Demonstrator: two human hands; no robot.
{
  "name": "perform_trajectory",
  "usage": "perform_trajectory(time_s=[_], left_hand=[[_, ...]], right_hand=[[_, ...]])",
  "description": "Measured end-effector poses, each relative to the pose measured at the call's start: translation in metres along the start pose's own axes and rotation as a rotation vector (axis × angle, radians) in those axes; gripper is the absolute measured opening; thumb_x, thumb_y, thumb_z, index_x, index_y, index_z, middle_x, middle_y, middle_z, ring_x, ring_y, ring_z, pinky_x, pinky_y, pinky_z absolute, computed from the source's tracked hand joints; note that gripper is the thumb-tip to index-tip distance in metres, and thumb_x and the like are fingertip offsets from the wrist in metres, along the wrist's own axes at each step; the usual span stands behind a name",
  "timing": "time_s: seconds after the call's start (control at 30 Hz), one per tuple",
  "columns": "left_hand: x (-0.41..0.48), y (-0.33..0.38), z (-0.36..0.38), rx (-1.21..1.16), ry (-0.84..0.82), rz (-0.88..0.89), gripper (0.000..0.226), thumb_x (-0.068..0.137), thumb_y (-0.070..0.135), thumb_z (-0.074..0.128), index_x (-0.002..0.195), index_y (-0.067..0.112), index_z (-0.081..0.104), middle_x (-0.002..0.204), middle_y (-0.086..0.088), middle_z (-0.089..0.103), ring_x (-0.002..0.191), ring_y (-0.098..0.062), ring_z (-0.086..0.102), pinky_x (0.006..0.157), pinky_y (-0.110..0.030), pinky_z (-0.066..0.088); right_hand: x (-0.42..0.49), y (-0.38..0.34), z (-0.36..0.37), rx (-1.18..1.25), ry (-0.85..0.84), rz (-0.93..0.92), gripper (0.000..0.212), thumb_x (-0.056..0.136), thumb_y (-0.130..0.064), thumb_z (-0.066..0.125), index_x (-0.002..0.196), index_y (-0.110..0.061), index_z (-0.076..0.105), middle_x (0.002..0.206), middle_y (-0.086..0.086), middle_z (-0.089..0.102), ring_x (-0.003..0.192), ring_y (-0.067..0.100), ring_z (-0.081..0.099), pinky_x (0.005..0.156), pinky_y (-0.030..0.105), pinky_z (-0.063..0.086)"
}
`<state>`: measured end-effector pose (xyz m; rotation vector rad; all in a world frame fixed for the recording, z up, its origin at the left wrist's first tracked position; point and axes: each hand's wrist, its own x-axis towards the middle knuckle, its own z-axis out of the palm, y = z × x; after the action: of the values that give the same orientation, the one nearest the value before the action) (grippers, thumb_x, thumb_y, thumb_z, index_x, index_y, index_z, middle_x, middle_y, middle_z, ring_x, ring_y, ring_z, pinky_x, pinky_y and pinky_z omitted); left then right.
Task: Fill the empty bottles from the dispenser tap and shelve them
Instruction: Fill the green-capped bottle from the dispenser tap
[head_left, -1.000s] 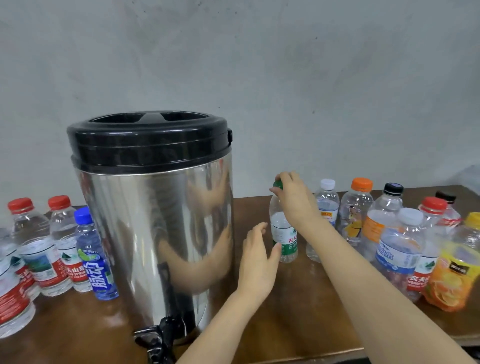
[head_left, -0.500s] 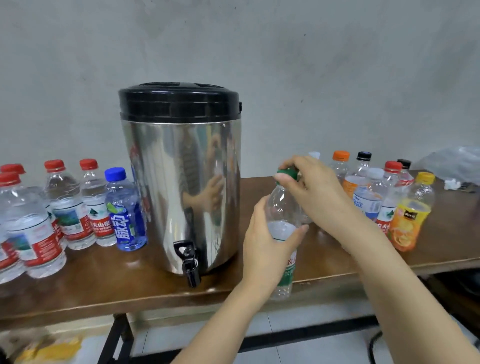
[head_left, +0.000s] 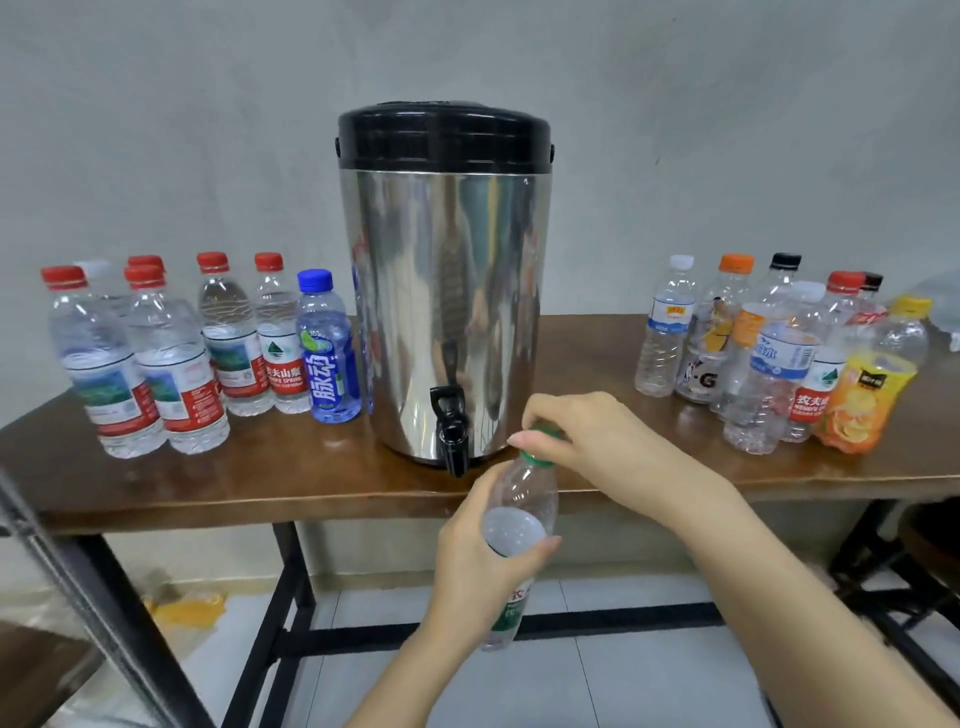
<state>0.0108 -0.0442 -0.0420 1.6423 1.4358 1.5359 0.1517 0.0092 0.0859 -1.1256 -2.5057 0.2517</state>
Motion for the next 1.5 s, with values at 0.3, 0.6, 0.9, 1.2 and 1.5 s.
perform_trajectory(time_s=[0.3, 0.6, 0.9, 1.2, 1.5], left_hand=[[-0.011, -0.012, -0.015, 0.057, 0.059, -0.073, 0.073, 0.069, 0.018, 0.088, 0.12, 0.051, 0.048, 0.116, 0.044, 0.055, 0.112, 0.015, 0.052, 0.087, -0.001, 0.038], [-0.033, -0.049, -0.021, 0.006, 0.003, -0.322, 0.07, 0.064, 0.026, 0.091, 0.117, 0.048, 0.052, 0.12, 0.019, 0.064, 0.109, 0.002, 0.06, 0.091, -0.023, 0.052], [-0.03, -0.06, -0.024, 0.081, 0.132, -0.319, 0.079, 0.068, 0.021, 0.088, 0.134, 0.038, 0.047, 0.126, 0.015, 0.057, 0.115, -0.008, 0.055, 0.098, -0.031, 0.048], [-0.017, -0.061, -0.023, 0.211, 0.158, -0.172, 0.08, 0.076, 0.029, 0.083, 0.144, 0.032, 0.041, 0.143, 0.023, 0.033, 0.114, 0.01, 0.042, 0.089, -0.017, 0.04], [-0.007, -0.069, -0.019, 0.172, 0.156, -0.163, 0.085, 0.073, 0.03, 0.086, 0.144, 0.034, 0.039, 0.144, 0.025, 0.038, 0.123, 0.017, 0.033, 0.092, 0.007, 0.022]], right_hand=[[0.004, -0.005, 0.017, 0.054, -0.013, 0.053, 0.043, 0.081, -0.059, 0.065, 0.099, -0.02, 0.061, 0.086, -0.006, 0.057, 0.075, 0.013, 0.056, 0.072, 0.033, 0.051], [0.005, 0.023, 0.037, 0.269, 0.015, 0.117, 0.033, 0.091, -0.022, 0.068, 0.122, -0.028, 0.063, 0.112, -0.008, 0.061, 0.099, 0.01, 0.057, 0.083, 0.02, 0.042], [0.033, 0.092, 0.103, 0.034, 0.067, 0.505, 0.031, 0.097, -0.016, 0.058, 0.128, -0.013, 0.061, 0.125, 0.015, 0.057, 0.117, 0.036, 0.046, 0.097, 0.035, 0.038], [0.022, 0.082, 0.099, 0.003, 0.257, 0.446, 0.044, 0.098, -0.023, 0.058, 0.141, -0.018, 0.049, 0.139, 0.007, 0.047, 0.12, 0.031, 0.04, 0.089, 0.038, 0.042], [0.034, -0.013, 0.05, 0.252, 0.437, -0.067, 0.034, 0.095, -0.037, 0.056, 0.128, -0.026, 0.058, 0.106, -0.015, 0.059, 0.077, 0.005, 0.054, 0.073, 0.025, 0.046]])
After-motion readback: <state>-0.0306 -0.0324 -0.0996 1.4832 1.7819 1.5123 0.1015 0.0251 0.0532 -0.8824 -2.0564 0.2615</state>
